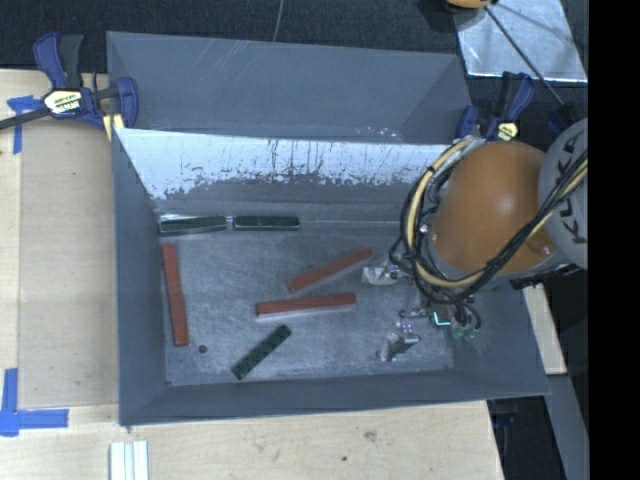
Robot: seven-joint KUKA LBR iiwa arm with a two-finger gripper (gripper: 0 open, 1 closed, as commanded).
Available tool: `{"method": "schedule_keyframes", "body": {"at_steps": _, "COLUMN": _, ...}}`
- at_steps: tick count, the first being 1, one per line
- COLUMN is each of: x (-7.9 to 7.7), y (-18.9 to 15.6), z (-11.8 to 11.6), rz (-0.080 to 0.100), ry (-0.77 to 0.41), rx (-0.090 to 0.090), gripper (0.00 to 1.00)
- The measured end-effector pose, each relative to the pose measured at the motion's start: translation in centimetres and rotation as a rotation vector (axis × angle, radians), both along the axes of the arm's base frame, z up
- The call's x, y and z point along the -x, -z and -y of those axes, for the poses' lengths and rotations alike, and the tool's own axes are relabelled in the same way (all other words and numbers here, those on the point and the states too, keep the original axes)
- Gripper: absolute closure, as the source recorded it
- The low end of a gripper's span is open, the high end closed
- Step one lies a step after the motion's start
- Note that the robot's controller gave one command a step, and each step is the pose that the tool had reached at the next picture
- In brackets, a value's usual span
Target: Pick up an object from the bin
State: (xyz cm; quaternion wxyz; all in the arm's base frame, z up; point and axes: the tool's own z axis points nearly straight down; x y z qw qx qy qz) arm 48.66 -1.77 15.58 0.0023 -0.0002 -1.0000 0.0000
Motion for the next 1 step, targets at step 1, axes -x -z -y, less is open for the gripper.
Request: {"method": "schedule_keyframes", "body": {"at_steps": 1, "x": -0.19, "y": -0.3, "z": 0.01, "rz": 0.007, "ry": -0.001, "rx": 0.0, "gripper": 0.0}}
